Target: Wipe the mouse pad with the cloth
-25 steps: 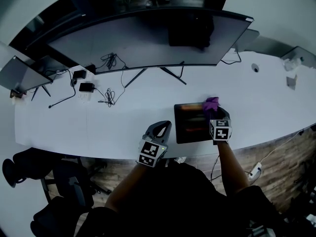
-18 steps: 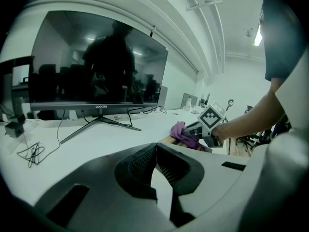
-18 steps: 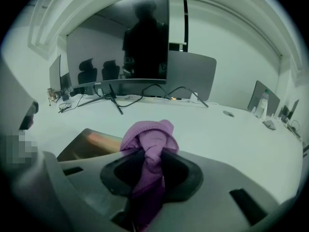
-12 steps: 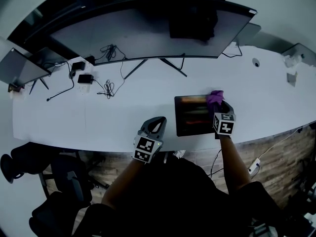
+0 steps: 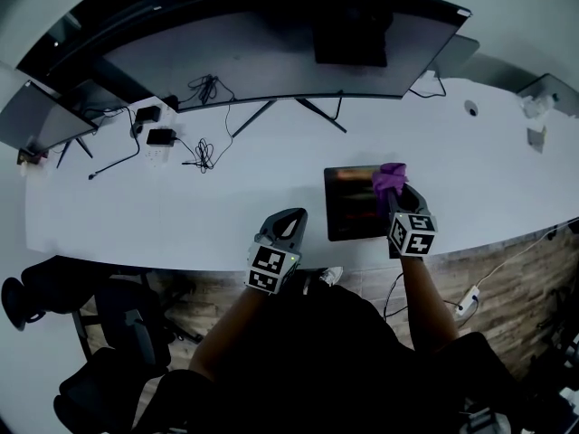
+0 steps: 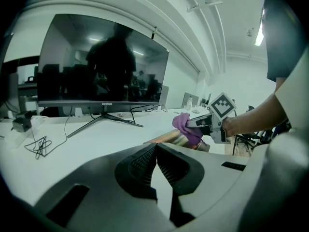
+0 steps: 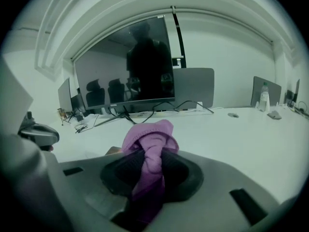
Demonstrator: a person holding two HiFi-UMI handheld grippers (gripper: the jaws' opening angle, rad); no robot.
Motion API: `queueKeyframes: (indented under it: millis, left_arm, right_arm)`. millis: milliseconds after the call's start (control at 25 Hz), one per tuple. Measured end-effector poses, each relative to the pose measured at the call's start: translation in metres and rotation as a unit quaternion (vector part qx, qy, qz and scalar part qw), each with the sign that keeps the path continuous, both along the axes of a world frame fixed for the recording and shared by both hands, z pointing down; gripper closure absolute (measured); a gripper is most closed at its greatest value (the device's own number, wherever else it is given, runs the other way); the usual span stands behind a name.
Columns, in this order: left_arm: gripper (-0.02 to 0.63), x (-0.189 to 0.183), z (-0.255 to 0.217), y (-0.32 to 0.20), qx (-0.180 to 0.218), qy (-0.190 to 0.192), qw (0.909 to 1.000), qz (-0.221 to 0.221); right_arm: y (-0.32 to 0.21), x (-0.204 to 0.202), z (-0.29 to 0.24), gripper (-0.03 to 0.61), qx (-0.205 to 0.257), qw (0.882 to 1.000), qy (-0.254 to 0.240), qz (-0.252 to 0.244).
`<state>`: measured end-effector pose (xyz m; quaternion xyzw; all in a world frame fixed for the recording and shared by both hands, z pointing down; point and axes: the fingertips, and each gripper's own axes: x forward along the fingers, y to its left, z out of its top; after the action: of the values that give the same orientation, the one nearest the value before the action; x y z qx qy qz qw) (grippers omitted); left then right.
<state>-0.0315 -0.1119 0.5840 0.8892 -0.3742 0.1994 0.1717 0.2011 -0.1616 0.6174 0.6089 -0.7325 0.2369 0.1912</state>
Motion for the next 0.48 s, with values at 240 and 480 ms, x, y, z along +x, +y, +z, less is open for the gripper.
queueKeyframes:
  millis: [240, 480]
  left_arm:
    - [0.592, -0.001, 0.000, 0.005, 0.001, 0.002, 1.0000, 0.003]
    - [0.592, -0.003, -0.002, 0.008, -0.001, 0.004, 1.0000, 0.005]
  right_arm:
    - [0.012, -0.036, -0.002, 0.471, 0.000, 1.000, -0.013, -0.029]
    - [0.030, -0.081, 0.001, 0.471, -0.012, 0.997, -0.017, -0.077]
